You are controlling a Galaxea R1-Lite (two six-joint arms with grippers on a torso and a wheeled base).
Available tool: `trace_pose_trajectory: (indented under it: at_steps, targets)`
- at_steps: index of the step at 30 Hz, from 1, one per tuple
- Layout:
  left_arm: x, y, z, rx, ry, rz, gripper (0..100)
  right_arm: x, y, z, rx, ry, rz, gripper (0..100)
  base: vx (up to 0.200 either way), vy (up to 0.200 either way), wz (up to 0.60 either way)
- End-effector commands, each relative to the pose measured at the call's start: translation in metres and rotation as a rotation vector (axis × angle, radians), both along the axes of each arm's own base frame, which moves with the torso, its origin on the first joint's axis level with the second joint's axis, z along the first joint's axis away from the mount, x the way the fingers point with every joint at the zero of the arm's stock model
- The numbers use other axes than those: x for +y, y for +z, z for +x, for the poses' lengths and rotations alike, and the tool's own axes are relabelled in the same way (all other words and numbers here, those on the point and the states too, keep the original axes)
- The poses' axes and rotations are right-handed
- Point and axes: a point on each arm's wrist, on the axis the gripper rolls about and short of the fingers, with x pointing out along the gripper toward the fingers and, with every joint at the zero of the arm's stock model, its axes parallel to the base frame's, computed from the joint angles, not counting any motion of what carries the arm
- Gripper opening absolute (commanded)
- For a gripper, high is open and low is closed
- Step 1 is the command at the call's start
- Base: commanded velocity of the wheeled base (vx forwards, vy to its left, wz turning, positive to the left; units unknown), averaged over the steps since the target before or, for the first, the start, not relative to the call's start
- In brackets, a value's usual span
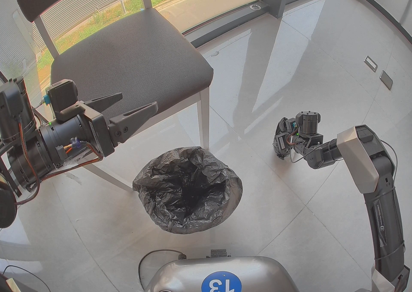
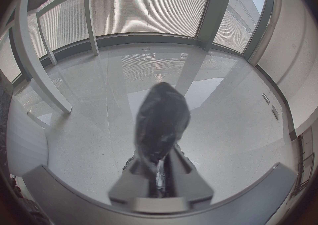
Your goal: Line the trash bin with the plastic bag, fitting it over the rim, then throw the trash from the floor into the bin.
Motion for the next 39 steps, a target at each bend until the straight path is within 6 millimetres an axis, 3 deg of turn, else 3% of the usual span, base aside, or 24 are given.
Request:
trace_pose_trajectory:
  at_steps: [1,7,16,19,26,30,34,39]
  targets:
    - [0.002,-0.004,0.004,0.014,0.018,0.012,100,0.000,-0.001,0.001,-0.001,-0.003,-0.002,0,0.000,0.000,0.00]
    - [0.002,-0.005,0.008,0.017,0.024,0.017,100,0.010,0.035,-0.017,-0.023,0.018,0.003,0,0.000,0.000,0.00]
    - [-0.004,-0.017,0.026,0.061,0.035,0.042,100,0.017,0.122,-0.079,-0.077,0.056,0.017,0,0.000,0.000,0.00]
    - [-0.008,-0.022,0.037,0.048,0.039,0.094,100,0.014,0.150,-0.112,-0.087,0.070,0.013,0,0.000,0.000,0.00]
    - [0.001,-0.029,0.044,0.068,0.111,0.113,100,0.032,0.178,-0.172,-0.098,0.162,0.036,0,0.000,0.000,0.00]
    - [0.003,-0.027,0.045,0.064,0.126,0.099,100,0.043,0.186,-0.187,-0.112,0.208,0.053,0,0.000,0.000,0.00]
    - [0.013,-0.023,0.049,0.053,0.172,0.090,100,0.073,0.198,-0.218,-0.116,0.307,0.122,0,0.000,0.000,0.00]
    - [0.016,-0.018,0.049,0.040,0.184,0.076,100,0.084,0.199,-0.231,-0.110,0.353,0.129,0,0.000,0.000,0.00]
